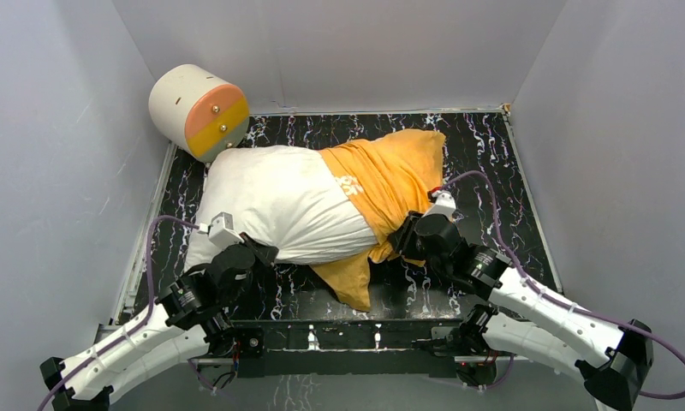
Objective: Remove the pillowcase from the pillow
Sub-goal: Remove the pillow from the pillowcase.
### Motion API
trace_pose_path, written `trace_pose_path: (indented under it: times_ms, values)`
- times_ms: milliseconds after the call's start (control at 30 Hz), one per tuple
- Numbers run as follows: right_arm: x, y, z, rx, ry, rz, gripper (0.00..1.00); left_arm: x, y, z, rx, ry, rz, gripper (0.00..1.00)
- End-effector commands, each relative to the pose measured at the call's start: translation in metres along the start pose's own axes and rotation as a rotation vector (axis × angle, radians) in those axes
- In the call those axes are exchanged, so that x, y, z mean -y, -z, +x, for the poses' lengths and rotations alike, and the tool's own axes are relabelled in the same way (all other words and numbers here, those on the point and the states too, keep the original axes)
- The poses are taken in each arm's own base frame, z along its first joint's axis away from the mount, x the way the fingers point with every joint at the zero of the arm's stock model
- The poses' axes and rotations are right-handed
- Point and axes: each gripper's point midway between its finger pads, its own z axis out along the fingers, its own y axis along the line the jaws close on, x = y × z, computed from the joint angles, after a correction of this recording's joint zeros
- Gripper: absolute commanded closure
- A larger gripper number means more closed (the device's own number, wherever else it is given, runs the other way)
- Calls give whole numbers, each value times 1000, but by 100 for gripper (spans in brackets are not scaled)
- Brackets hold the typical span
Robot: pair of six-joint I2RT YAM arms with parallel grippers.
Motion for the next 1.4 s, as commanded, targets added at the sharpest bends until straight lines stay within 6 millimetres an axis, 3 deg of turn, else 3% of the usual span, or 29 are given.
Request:
trace_pose_path:
  times_ms: [0,67,133,200,300,333,400,467,500,567,633,700,733,833,900,1000,1100,1200,1300,1333,1367]
  values:
    - [-58,29,-25,-48,151,-267,49,-41,-11,4,21,-205,-114,100]
    - [-98,54,-41,-45,184,-446,40,-38,-13,12,-13,-212,-104,100]
    - [-115,59,-72,39,184,-451,32,-34,-14,17,-50,-227,-101,100]
    - [-123,47,-99,115,204,-379,26,-30,-15,22,-81,-247,-99,100]
    - [-130,1,-114,137,247,-228,20,-22,-14,24,-110,-283,-70,100]
    - [-134,-17,-108,105,264,-200,20,-19,-12,23,-114,-291,-54,99]
    - [-130,-56,-88,35,314,-125,20,-11,-6,17,-107,-303,-16,86]
    - [-94,-87,-62,-17,318,58,30,4,7,5,-97,-286,36,61]
    - [-73,-91,-48,17,335,160,35,18,18,-6,-85,-270,79,48]
    - [-53,-93,-9,85,377,173,39,46,43,-37,-28,-247,168,24]
    - [-46,-93,40,23,368,28,41,76,66,-71,46,-258,252,8]
    - [-30,-92,76,-29,317,-62,43,101,75,-93,90,-340,285,2]
    - [-6,-92,95,-54,294,-46,45,109,69,-100,97,-403,255,2]
    - [22,-91,118,-87,251,-20,47,117,29,-97,53,-573,81,2]
    - [32,-89,126,-102,233,-6,47,127,2,-87,22,-644,33,2]
    - [29,-88,129,-116,224,-33,47,133,-38,-79,-13,-654,9,2]
    - [29,-85,128,-117,207,-30,47,113,-77,-86,-31,-567,-28,2]
    - [25,-79,118,-89,175,-43,46,88,-102,-89,-34,-504,-51,2]
    - [13,-70,103,-53,155,-89,45,59,-119,-64,-146,-498,-80,2]
    - [7,-66,96,-38,159,-109,45,50,-123,-51,-196,-489,-81,8]
    - [-1,-61,88,-21,163,-130,44,39,-125,-39,-229,-477,-90,21]
